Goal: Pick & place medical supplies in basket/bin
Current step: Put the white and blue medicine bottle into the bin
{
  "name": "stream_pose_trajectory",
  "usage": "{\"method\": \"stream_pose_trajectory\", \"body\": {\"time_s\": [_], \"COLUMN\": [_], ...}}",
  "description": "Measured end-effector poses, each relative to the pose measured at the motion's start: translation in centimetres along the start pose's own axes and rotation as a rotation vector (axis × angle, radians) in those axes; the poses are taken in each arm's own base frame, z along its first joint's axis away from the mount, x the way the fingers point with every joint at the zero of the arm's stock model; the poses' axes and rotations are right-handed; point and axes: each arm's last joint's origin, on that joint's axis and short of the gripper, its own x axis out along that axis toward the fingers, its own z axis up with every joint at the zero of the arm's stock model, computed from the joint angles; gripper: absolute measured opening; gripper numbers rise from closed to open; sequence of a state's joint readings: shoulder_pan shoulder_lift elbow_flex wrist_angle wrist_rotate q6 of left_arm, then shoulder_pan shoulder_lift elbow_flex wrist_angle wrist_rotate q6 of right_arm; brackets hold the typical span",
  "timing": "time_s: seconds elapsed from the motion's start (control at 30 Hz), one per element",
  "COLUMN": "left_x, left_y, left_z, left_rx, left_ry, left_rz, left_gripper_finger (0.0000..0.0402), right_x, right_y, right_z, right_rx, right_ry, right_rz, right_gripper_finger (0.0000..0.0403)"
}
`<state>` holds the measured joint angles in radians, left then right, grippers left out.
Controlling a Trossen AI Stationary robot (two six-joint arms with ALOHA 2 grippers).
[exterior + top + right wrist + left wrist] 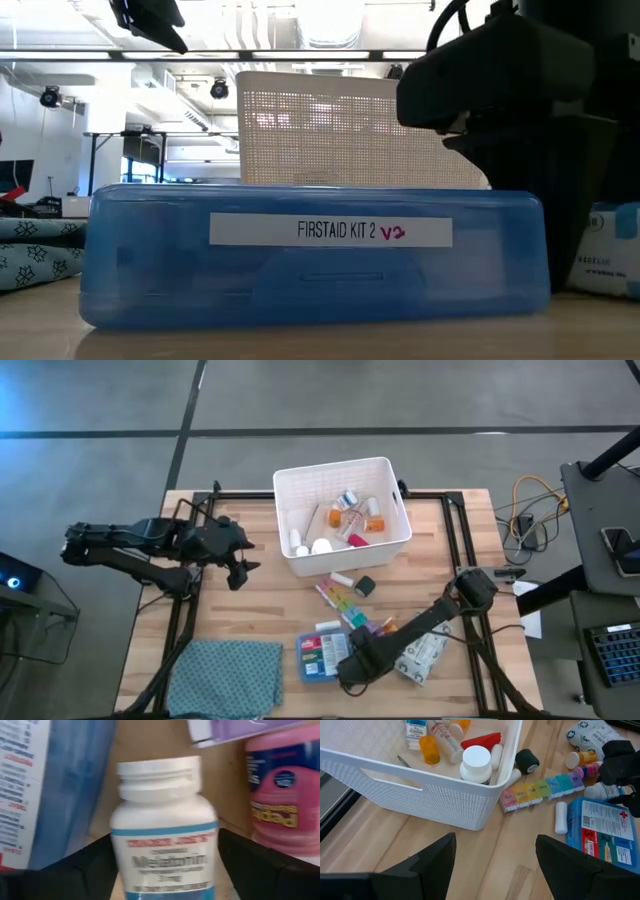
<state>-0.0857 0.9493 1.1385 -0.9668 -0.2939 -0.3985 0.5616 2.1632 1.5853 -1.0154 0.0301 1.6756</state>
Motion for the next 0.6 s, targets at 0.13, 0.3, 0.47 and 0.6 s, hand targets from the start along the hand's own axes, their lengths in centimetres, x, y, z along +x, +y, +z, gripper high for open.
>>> {"method": "stream_pose_trajectory", "body": {"time_s": [0.13,0.3,0.47,0.6], "left_x": [0.0,0.0,0.3,0.9], "left_y": [0.0,-0.1,-0.1,-0.1], "left_z": [0.1,0.4,0.1,-0.5], "left_rx": [-0.003,-0.013,-0.010,0.000], "left_ry": [-0.008,-0.036,-0.027,0.001], "left_rz": [-0.002,-0.014,-0.010,0.001], "left_gripper_finger": [0.0253,0.0253,0.0253,0.0253], "right_x": [0.0,-0.7,-5.2,-10.6], "right_y": [0.1,0.3,0.4,-0.4], "right_z": [0.0,0.1,0.5,1.7], "right_rx": [-0.052,-0.091,-0.065,-0.004], "right_ry": [-0.032,-0.066,-0.264,-0.468], "right_rz": [0.017,0.038,0.164,0.301], "right_gripper_finger": [0.0245,0.0190,0.0190,0.0197]}}
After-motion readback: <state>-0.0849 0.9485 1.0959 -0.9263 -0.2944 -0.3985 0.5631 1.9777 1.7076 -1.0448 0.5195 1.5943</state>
